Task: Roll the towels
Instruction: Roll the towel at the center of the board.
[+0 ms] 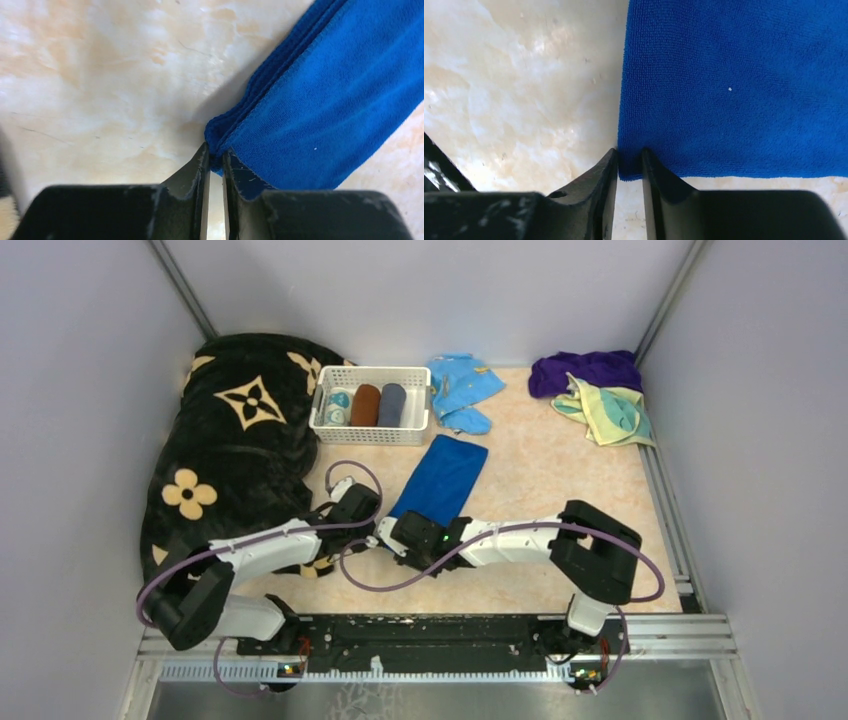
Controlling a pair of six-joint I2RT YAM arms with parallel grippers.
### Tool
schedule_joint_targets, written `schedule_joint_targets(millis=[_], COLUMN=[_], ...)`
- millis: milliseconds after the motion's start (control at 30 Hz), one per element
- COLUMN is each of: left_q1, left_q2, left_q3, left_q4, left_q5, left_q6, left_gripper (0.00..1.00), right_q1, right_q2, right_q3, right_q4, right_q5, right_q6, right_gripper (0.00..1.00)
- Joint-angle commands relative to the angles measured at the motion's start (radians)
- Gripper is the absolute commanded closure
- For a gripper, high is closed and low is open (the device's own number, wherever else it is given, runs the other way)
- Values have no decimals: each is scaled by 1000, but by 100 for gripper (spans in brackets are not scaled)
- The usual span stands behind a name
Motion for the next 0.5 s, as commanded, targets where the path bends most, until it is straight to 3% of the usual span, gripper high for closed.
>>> schedule_joint_targets(millis=[0,200,467], left_q1=[40,70,114], left_q2=[-20,-62,-206], left_q3=[-14,3,20], left_q4=[-107,-120,-139], left_q5=[-101,-92,-38], left_q6=[60,80,99], left_gripper=[79,65,43], right_q1=[26,21,-101], right_q2=[90,56,-11], right_q3=[58,87,52], right_q4=[-54,-12,121], right_q5=[-14,-167,-440], right_q6=[55,90,213], right_gripper=[78,100,100])
